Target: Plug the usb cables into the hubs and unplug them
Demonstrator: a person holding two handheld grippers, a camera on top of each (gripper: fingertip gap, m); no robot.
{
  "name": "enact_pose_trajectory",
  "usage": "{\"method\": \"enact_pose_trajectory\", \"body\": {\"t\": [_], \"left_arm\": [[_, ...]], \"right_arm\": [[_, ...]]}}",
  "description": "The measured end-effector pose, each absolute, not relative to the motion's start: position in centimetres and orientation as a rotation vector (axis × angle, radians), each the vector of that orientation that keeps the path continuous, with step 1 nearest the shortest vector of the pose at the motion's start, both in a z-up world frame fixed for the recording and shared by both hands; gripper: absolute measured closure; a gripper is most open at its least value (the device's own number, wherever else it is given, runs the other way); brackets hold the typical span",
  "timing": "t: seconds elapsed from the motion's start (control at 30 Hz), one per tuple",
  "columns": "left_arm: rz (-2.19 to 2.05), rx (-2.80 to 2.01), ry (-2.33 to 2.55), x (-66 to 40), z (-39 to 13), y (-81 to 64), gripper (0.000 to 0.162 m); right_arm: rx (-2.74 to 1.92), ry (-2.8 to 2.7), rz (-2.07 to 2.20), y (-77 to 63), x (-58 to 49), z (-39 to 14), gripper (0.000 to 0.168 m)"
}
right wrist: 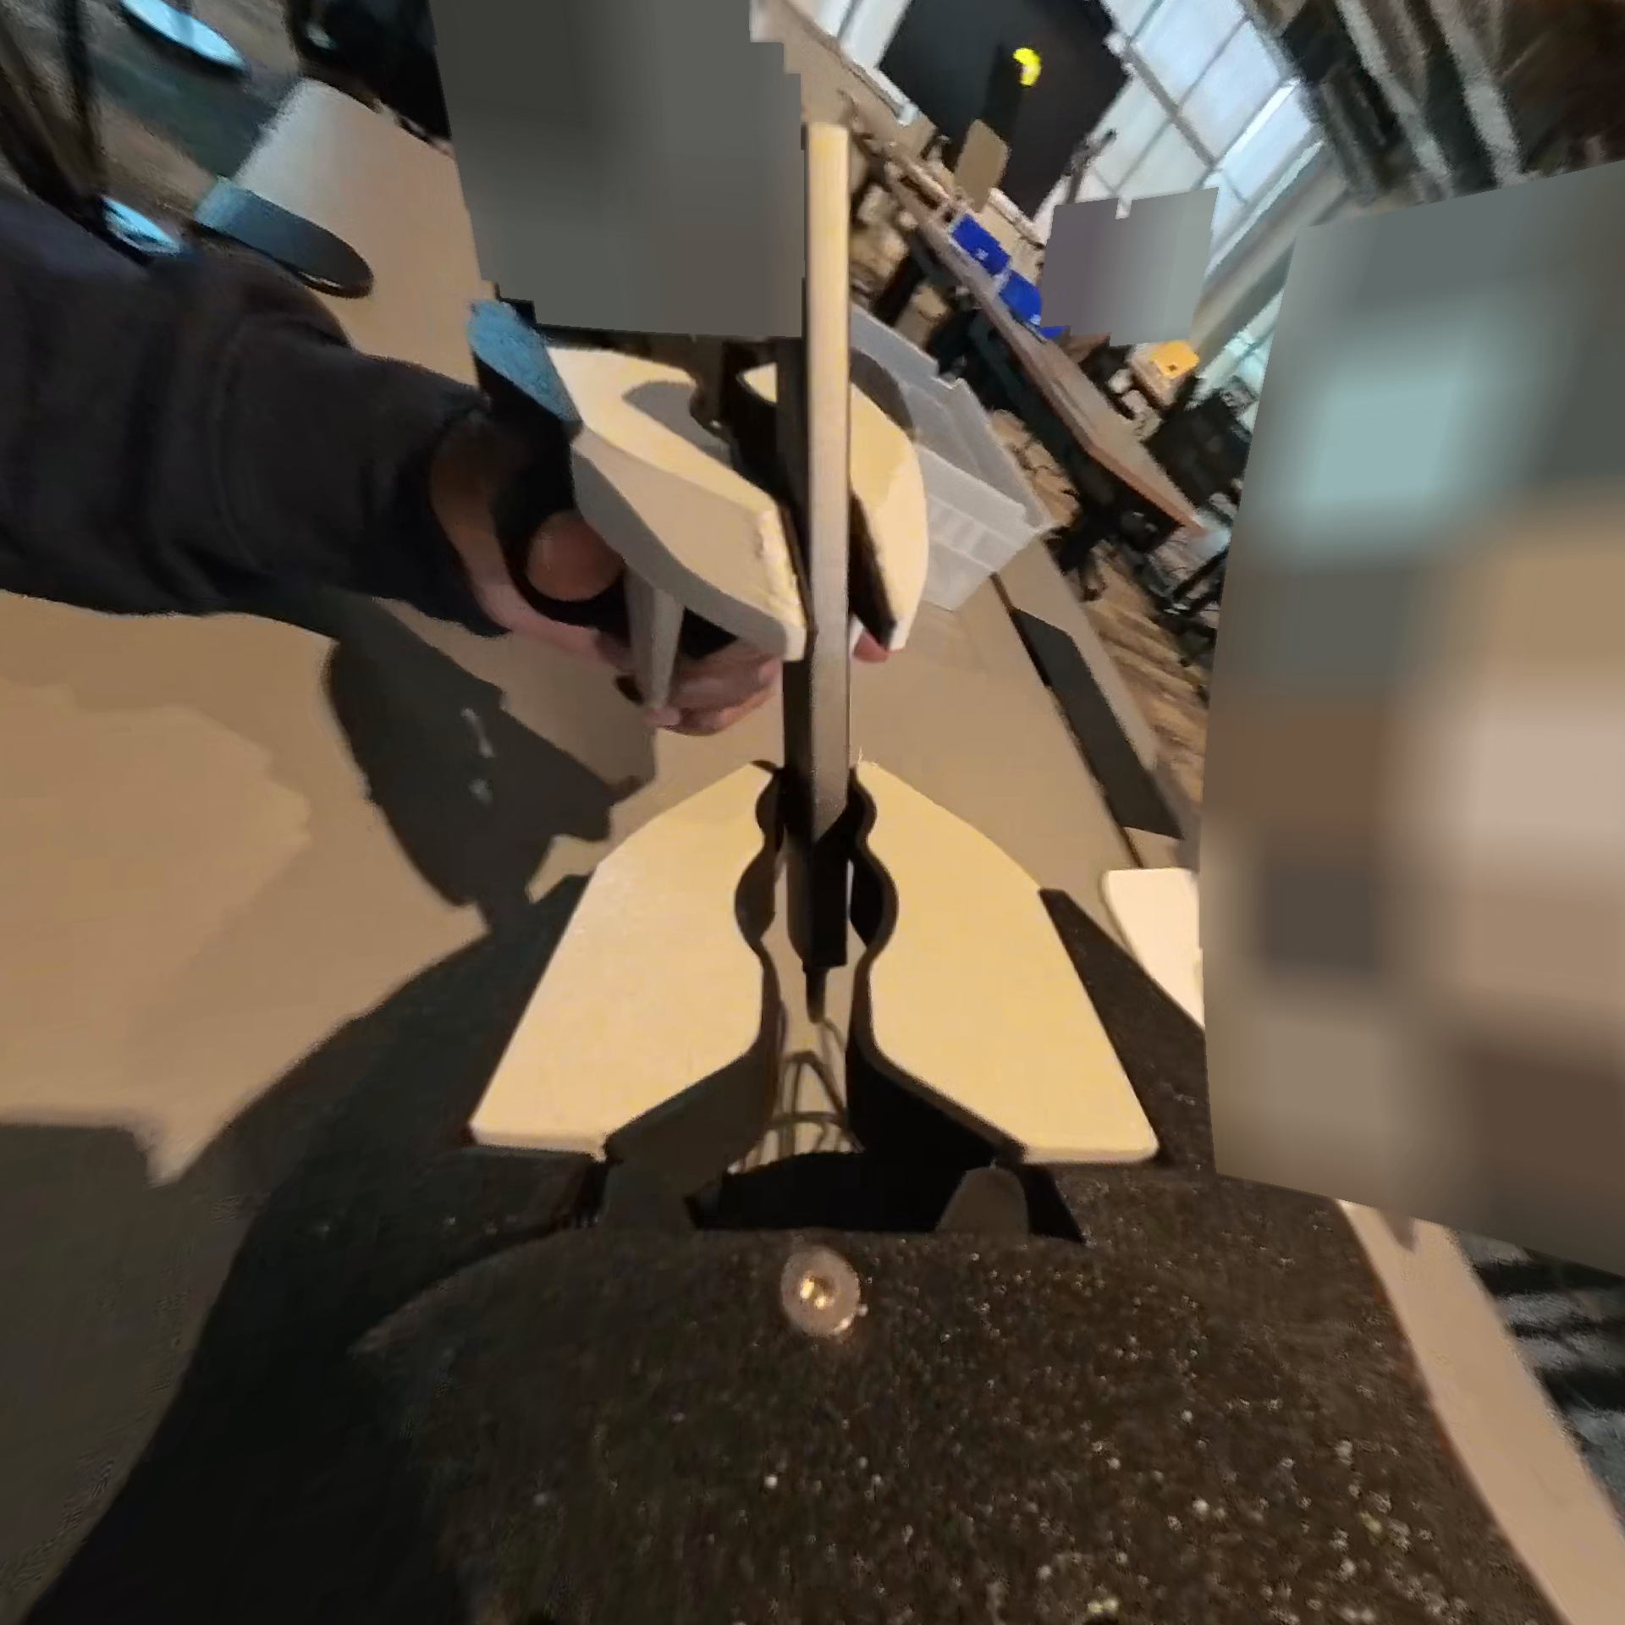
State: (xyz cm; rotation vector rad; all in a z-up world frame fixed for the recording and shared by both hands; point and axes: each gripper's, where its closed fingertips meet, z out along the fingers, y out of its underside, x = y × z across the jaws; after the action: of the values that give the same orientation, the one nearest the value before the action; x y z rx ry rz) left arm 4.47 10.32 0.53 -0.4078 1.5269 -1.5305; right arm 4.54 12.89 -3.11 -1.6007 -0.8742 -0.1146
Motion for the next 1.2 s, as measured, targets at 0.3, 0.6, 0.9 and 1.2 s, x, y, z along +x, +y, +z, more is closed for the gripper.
{"method": "enact_pose_trajectory", "body": {"t": [0.3,0.6,0.9,1.2], "left_arm": [[-1.616,-0.835,1.388,7.5,-0.2,14.2,0.106],[-1.844,-0.99,1.287,8.4,0.0,13.8,0.116],[-1.996,-1.061,1.17,8.4,-0.2,15.0,0.138],[-1.532,-0.818,1.366,7.5,-0.3,14.7,0.14]], "right_arm": [[-1.46,-0.634,-0.889,13.7,11.1,-0.6,0.159],[-1.407,-0.654,-1.354,14.1,11.8,-1.2,0.159],[-1.379,-0.708,-1.383,14.7,10.9,-2.4,0.159],[-1.509,-0.764,-1.011,15.2,9.9,-4.7,0.134]]}}
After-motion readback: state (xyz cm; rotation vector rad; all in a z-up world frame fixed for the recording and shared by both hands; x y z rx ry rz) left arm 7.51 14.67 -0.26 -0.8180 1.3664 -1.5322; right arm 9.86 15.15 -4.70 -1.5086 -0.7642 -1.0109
